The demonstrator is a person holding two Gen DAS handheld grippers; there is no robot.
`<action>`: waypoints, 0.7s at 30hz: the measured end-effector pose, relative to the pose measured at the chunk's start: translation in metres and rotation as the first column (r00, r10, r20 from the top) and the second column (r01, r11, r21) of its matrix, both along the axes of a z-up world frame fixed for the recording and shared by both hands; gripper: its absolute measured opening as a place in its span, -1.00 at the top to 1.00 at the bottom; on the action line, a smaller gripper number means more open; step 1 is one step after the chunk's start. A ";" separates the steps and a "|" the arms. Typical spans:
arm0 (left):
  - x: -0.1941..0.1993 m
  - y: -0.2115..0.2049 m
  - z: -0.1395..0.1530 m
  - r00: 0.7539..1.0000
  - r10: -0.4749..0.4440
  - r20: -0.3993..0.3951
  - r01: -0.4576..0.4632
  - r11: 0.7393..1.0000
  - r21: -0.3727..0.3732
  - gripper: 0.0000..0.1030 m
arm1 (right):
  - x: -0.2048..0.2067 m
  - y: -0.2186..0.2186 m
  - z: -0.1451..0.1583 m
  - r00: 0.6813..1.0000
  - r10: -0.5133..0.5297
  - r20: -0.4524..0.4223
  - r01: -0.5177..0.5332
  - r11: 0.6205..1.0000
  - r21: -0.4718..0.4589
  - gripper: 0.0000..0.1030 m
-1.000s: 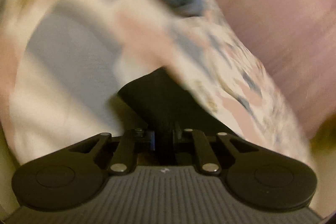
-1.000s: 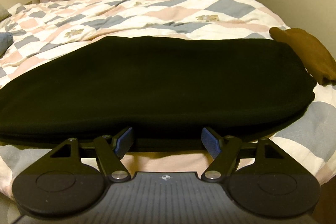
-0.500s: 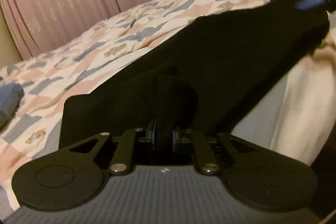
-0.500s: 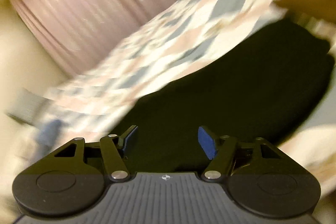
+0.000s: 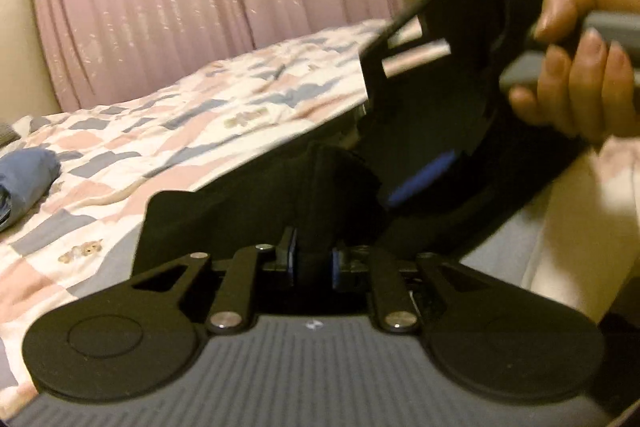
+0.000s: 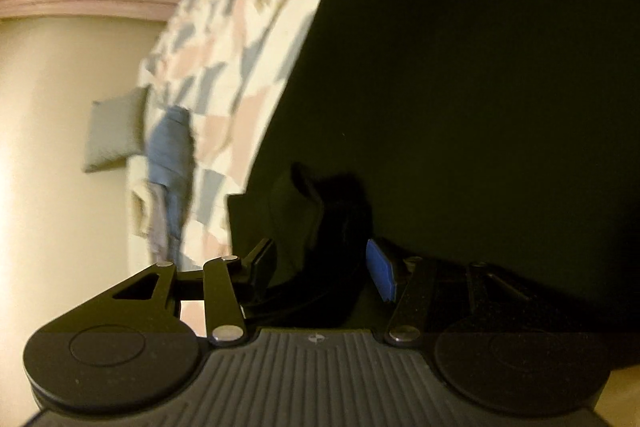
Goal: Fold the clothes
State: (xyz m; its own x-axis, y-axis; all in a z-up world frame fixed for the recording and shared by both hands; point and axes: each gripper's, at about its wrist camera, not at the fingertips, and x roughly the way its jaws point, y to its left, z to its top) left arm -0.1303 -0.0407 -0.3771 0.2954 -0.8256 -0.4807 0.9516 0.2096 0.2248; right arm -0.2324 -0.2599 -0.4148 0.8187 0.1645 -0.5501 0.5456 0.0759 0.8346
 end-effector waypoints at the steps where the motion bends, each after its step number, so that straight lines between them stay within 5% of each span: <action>1: 0.002 0.001 0.002 1.000 -0.001 -0.006 0.000 1.000 -0.008 0.74 | 0.004 0.001 -0.001 1.000 0.003 0.003 -0.003 1.000 0.008 -0.05; 7: 0.003 0.008 0.009 0.999 -0.053 0.000 0.053 0.999 -0.002 0.70 | 0.026 0.008 -0.008 1.000 0.022 0.022 -0.024 0.998 0.057 -0.11; 9: 0.001 0.011 0.011 0.997 -0.077 0.007 0.077 0.997 0.009 0.68 | 0.033 0.010 -0.011 0.999 0.032 0.021 -0.034 0.997 0.063 0.27; 10: 0.001 0.013 0.012 0.996 -0.089 0.011 0.089 0.996 0.015 0.66 | 0.035 0.011 -0.012 0.999 0.046 0.003 -0.046 0.998 0.042 0.76; 11: 0.000 0.014 0.013 0.995 -0.101 0.015 0.101 0.995 0.020 0.63 | 0.038 0.011 -0.013 0.998 0.059 -0.016 -0.059 0.998 0.022 0.81; 13: 0.001 0.018 0.018 0.992 -0.128 0.000 0.128 0.992 0.025 0.62 | 0.035 0.010 -0.010 0.997 0.070 -0.017 -0.070 0.997 -0.025 0.84; 14: 0.011 0.024 0.031 0.984 -0.145 -0.100 0.145 0.989 -0.002 0.61 | 0.032 0.008 -0.007 0.997 0.071 -0.009 -0.072 0.996 -0.050 0.85; 18: 0.039 0.036 0.065 0.958 -0.139 -0.249 0.122 0.989 -0.083 0.58 | 0.006 -0.008 0.017 0.997 0.071 0.001 -0.070 0.978 -0.195 0.85; 21: 0.046 0.022 0.070 0.971 -0.104 -0.215 0.094 0.994 -0.059 0.57 | -0.027 -0.029 0.040 0.998 0.055 -0.010 -0.056 0.950 -0.307 0.85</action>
